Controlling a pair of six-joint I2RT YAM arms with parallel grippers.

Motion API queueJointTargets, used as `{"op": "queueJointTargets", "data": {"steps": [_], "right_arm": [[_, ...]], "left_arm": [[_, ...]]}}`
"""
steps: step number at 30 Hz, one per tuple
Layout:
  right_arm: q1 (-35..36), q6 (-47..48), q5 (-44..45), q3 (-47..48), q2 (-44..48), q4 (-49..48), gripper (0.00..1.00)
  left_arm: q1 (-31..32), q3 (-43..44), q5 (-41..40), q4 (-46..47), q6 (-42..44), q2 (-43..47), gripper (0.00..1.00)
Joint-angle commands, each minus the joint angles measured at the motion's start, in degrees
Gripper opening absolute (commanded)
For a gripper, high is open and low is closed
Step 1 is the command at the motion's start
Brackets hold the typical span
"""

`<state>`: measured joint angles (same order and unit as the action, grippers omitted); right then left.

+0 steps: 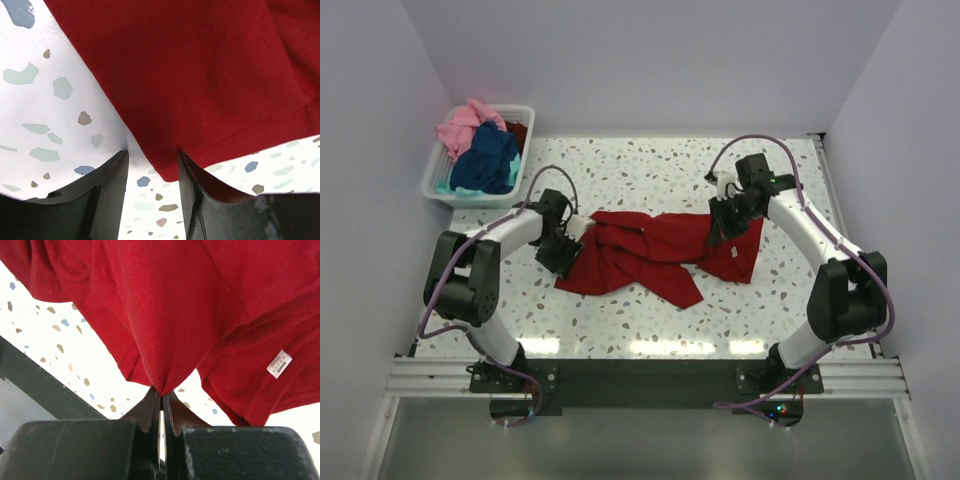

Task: Fold and stack the t-shirts
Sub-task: Flatten the tshirt out

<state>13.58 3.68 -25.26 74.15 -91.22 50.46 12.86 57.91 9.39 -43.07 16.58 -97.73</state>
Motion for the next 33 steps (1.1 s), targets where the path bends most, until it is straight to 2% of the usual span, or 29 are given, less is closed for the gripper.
{"op": "queueJointTargets", "data": {"steps": [1,6,11,14,15,17,18,20,23,27,30,33], "right_arm": [[-0.14,0.53,0.29,2.40,2.36,0.17,0.00],[-0.22,1.32,1.08,2.58,2.63,0.69,0.00],[-0.40,1.77,1.53,2.32,3.33,0.78,0.00],[-0.93,1.85,1.79,2.23,3.77,0.69,0.00],[-1.19,1.85,1.70,2.40,3.94,0.61,0.00],[-2.06,1.77,1.79,2.75,4.12,0.61,0.00],[-2.68,1.85,1.79,3.54,4.38,0.87,0.00],[-4.61,2.81,1.79,4.77,4.38,1.74,0.00],[-8.12,5.09,1.88,8.72,3.51,3.68,0.00],[-12.70,7.21,2.05,18.45,0.79,6.05,0.00],[-16.30,7.74,1.97,26.97,-1.94,8.25,0.00],[-19.11,8.18,1.96,34.29,-2.82,10.62,0.00]], "left_arm": [[3.13,-2.36,-4.81,-0.09,-2.42,-2.38,0.49],[7.08,-2.19,-9.21,-1.58,-3.57,-3.86,0.50],[7.18,-2.71,-9.83,-3.16,-2.43,-7.38,0.48],[7.18,-2.45,-8.33,-3.08,-2.08,-8.26,0.36],[7.18,-2.19,-7.90,-2.64,-2.16,-8.52,0.26],[7.09,-1.93,-7.72,-1.93,-2.25,-9.05,0.15],[6.91,-1.75,-8.15,-1.23,-2.25,-9.05,0.06],[4.99,0.26,-8.77,-0.79,-2.08,-8.62,0.00],[-0.18,7.72,-9.21,-1.49,-1.73,-8.09,0.00],[-4.16,24.92,-12.37,-3.86,0.73,-7.74,0.00],[-4.25,32.06,-14.65,-2.91,3.89,-5.20,0.00],[-4.25,33.32,-15.27,-0.89,6.44,-0.10,0.00]]}}
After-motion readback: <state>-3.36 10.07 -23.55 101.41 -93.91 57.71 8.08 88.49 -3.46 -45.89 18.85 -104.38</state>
